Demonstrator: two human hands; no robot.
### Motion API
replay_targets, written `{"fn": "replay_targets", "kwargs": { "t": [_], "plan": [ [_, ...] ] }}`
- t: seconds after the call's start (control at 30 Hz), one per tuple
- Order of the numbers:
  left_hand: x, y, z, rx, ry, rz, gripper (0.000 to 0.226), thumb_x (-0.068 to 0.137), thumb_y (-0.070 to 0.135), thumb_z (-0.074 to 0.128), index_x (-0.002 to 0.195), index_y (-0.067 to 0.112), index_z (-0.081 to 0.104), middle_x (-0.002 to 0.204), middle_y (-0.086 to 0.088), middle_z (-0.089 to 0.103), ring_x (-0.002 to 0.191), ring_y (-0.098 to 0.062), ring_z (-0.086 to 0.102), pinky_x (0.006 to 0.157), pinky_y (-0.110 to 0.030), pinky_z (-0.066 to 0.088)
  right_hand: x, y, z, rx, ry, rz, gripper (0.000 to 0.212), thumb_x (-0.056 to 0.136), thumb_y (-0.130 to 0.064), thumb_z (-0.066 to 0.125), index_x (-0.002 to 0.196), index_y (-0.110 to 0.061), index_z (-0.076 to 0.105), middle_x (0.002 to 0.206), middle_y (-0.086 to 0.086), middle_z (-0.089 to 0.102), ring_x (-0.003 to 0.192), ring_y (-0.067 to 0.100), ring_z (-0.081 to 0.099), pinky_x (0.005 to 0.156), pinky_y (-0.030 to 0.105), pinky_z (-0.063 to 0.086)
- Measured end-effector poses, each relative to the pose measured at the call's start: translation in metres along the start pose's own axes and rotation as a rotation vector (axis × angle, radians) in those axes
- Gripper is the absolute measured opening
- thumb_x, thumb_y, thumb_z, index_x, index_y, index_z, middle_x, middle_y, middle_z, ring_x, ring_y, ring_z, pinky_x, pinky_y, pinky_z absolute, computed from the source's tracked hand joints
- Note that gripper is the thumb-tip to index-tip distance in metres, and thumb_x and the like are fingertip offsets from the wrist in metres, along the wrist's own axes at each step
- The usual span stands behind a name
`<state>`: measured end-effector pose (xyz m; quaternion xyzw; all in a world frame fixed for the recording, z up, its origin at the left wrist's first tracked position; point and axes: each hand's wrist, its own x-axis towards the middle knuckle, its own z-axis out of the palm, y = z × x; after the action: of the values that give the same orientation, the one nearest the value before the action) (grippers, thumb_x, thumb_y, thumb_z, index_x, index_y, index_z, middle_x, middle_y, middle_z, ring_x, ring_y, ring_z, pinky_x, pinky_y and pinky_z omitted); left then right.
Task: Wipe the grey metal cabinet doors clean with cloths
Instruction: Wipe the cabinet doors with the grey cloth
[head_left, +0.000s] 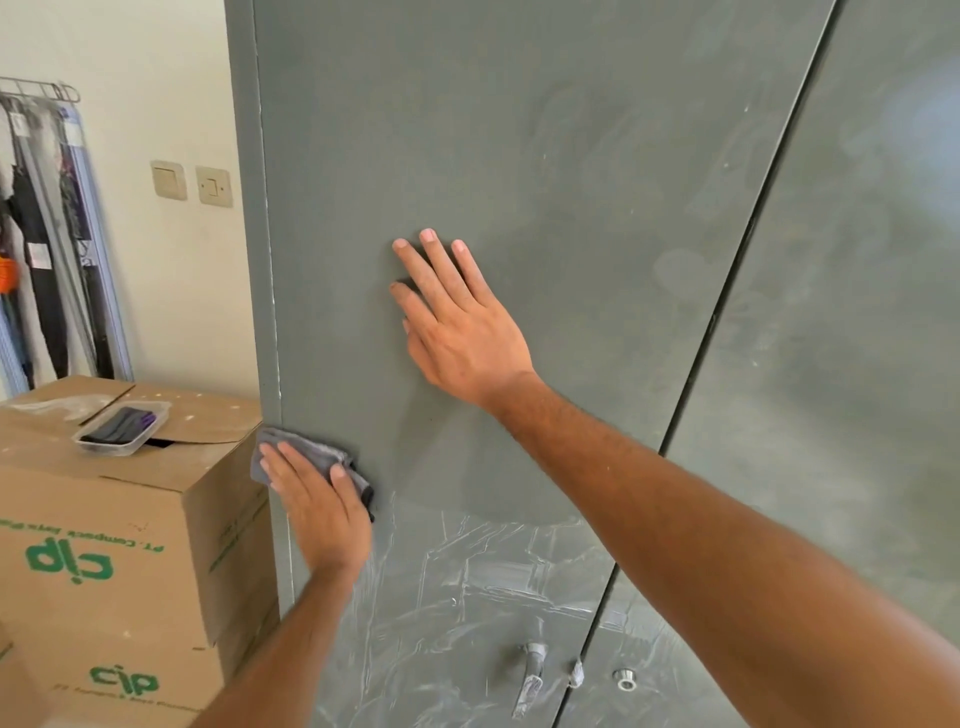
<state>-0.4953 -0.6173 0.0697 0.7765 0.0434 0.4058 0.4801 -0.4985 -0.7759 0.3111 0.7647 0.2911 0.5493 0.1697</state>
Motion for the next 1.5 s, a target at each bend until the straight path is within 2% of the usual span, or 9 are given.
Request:
{"fn": "replay_targets", "kwargs": {
  "t": [0.13, 0.27, 0.5, 0.77, 1.0, 1.13, 1.23, 1.37, 1.5],
  "plan": [
    [-0.001, -0.003, -0.004, 0.011, -0.088, -0.02, 0.072, 0.11, 0.038, 0.02, 0.161, -0.004, -0.007, 0.17, -0.023, -0.014, 0.159, -0.038, -0.011, 0.13, -0.055, 0.003, 0.001, 0.0, -0.001, -0.024, 0.008, 0.003, 0.035, 0.095, -0.015, 0.05, 0.126, -0.005, 0.063, 0.16, 0.018, 0.041, 0.151, 0.042, 0.034, 0.124, 0.056, 0.024],
    [0.045, 0.016, -0.016, 0.134, -0.081, 0.305, 0.066, 0.111, 0.026, 0.028, 0.16, -0.01, 0.003, 0.169, -0.029, -0.004, 0.159, -0.039, -0.007, 0.13, -0.046, -0.002, 0.002, -0.002, -0.004, -0.04, 0.016, 0.014, 0.034, 0.094, -0.014, 0.05, 0.124, -0.004, 0.063, 0.16, 0.018, 0.042, 0.15, 0.042, 0.035, 0.124, 0.056, 0.025],
    [-0.026, -0.069, -0.019, 0.307, -0.287, 0.357, 0.071, 0.108, 0.034, 0.026, 0.158, -0.013, 0.007, 0.17, -0.02, -0.016, 0.158, -0.038, -0.012, 0.124, -0.061, 0.019, 0.003, -0.003, -0.005, -0.087, -0.007, 0.012, 0.033, 0.095, -0.016, 0.052, 0.124, -0.004, 0.064, 0.16, 0.018, 0.042, 0.15, 0.043, 0.035, 0.124, 0.056, 0.025],
    [0.048, 0.006, -0.02, 0.181, -0.104, 0.311, 0.066, 0.111, 0.028, 0.029, 0.159, -0.012, 0.009, 0.167, -0.034, 0.002, 0.157, -0.047, 0.002, 0.13, -0.052, 0.003, 0.001, -0.004, -0.006, -0.095, -0.016, 0.013, 0.034, 0.095, -0.019, 0.054, 0.125, -0.005, 0.065, 0.16, 0.02, 0.042, 0.15, 0.043, 0.035, 0.123, 0.057, 0.027],
    [-0.036, -0.064, -0.011, 0.426, -0.409, 0.698, 0.065, 0.108, 0.032, 0.029, 0.157, -0.01, 0.023, 0.169, -0.031, -0.003, 0.157, -0.048, 0.001, 0.127, -0.059, 0.012, 0.0, -0.004, -0.004, -0.078, -0.034, -0.01, 0.035, 0.097, -0.019, 0.051, 0.127, -0.005, 0.064, 0.161, 0.02, 0.041, 0.15, 0.044, 0.035, 0.123, 0.058, 0.027],
    [0.007, -0.016, -0.017, 0.472, -0.382, 0.957, 0.067, 0.108, 0.03, 0.031, 0.163, 0.001, 0.006, 0.172, -0.02, -0.007, 0.16, -0.037, -0.004, 0.127, -0.054, 0.016, 0.0, -0.005, -0.005, -0.07, -0.03, 0.007, 0.037, 0.097, -0.017, 0.054, 0.13, -0.005, 0.063, 0.161, 0.019, 0.04, 0.151, 0.042, 0.034, 0.124, 0.058, 0.025],
    [0.009, 0.019, -0.012, 0.382, -0.365, 0.892, 0.068, 0.107, 0.025, 0.038, 0.164, 0.003, 0.008, 0.173, -0.015, -0.007, 0.16, -0.035, -0.002, 0.129, -0.052, 0.012, -0.017, -0.027, -0.005, 0.061, -0.049, 0.059, 0.041, 0.091, -0.005, 0.057, 0.132, -0.005, 0.062, 0.16, 0.019, 0.042, 0.151, 0.041, 0.033, 0.125, 0.057, 0.023],
    [-0.014, 0.034, -0.012, 0.283, -0.344, 0.716, 0.065, 0.105, 0.025, 0.043, 0.163, 0.007, 0.021, 0.174, -0.01, 0.004, 0.16, -0.034, 0.014, 0.123, -0.047, 0.026, -0.082, -0.074, -0.009, 0.333, -0.09, 0.218, 0.016, 0.092, -0.006, 0.06, 0.104, -0.01, 0.069, 0.113, 0.012, 0.067, 0.101, 0.036, 0.059, 0.082, 0.051, 0.053],
    [0.015, 0.038, -0.034, 0.281, -0.352, 0.831, 0.063, 0.095, 0.024, 0.043, 0.157, 0.013, 0.043, 0.165, -0.013, 0.032, 0.13, -0.036, 0.047, 0.104, -0.044, 0.041, -0.131, -0.115, -0.012, 0.589, -0.251, 0.621, 0.019, 0.099, -0.019, 0.051, 0.101, -0.012, 0.069, 0.091, 0.004, 0.059, 0.073, 0.03, 0.06, 0.05, 0.045, 0.053]
  ]
}}
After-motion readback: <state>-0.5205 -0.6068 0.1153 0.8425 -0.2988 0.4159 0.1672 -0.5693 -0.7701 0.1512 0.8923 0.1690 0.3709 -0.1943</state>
